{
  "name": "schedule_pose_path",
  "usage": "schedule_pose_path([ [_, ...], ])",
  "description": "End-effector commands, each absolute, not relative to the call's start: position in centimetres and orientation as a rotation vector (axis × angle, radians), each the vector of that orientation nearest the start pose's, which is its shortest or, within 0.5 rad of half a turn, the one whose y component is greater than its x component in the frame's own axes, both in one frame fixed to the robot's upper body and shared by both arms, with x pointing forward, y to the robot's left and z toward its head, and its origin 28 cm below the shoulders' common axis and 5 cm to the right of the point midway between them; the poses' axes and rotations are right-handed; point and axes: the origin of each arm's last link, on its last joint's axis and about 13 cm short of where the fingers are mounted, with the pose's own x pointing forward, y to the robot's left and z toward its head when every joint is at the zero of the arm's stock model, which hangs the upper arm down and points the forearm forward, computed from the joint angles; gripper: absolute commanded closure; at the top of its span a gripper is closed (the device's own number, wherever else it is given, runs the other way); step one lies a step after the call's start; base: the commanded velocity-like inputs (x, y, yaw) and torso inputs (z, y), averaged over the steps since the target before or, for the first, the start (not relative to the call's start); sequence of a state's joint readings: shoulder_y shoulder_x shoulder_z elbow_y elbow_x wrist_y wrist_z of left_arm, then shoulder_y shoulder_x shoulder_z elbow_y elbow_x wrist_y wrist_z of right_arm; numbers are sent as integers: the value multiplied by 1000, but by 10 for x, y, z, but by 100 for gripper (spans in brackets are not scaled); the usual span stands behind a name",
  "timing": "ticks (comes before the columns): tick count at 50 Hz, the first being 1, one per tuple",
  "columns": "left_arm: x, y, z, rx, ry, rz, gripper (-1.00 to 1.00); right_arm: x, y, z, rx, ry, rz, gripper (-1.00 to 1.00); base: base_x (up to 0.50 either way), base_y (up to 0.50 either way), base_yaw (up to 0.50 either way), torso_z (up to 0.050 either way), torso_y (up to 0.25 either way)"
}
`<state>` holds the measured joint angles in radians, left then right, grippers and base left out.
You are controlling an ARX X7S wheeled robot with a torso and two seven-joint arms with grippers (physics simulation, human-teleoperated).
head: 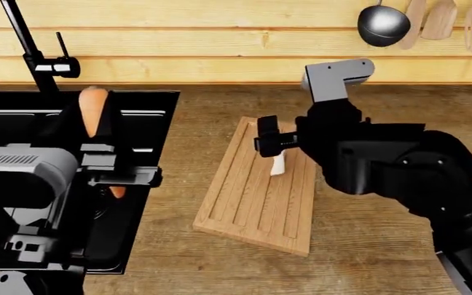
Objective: Pick the vegetables from the sink and place them on the cutting board.
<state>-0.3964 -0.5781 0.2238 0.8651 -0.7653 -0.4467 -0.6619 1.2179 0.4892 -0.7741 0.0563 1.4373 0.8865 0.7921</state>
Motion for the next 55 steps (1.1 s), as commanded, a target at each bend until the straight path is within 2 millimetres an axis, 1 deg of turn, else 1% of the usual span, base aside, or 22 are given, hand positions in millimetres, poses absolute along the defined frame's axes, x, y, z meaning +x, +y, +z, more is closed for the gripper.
schedule_pose_path([
  [1,203,195,225,-78,-405,-204,100,293,-85,273,-61,269,155,-100,0,0,0,0,0],
  [6,216,178,224,-61,-276,-355,100,275,-93,290,-55,200,138,-100,0,0,0,0,0],
  [10,226,167,225,-87,-184,-450,100,263,-101,298,-59,163,106,-100,0,0,0,0,0],
  [15,236,158,227,-136,-82,-527,100,252,-111,302,-48,137,74,-100,0,0,0,0,0],
  [19,243,148,225,-153,-5,-571,100,246,-115,302,-46,128,56,-100,0,0,0,0,0],
  [26,256,138,223,-172,64,-580,100,240,-120,304,-26,110,41,-100,0,0,0,0,0],
  [31,270,136,214,-185,122,-540,100,237,-121,304,-22,102,41,-100,0,0,0,0,0],
  [35,278,134,206,-189,156,-519,100,237,-121,303,-19,103,41,-100,0,0,0,0,0],
  [40,281,134,201,-193,176,-503,100,237,-121,302,-17,103,45,-100,0,0,0,0,0],
  [46,281,134,199,-189,178,-493,100,238,-121,301,-19,105,47,-100,0,0,0,0,0],
  [55,285,137,187,-183,218,-453,100,238,-120,301,-17,107,43,-100,0,0,0,0,1],
])
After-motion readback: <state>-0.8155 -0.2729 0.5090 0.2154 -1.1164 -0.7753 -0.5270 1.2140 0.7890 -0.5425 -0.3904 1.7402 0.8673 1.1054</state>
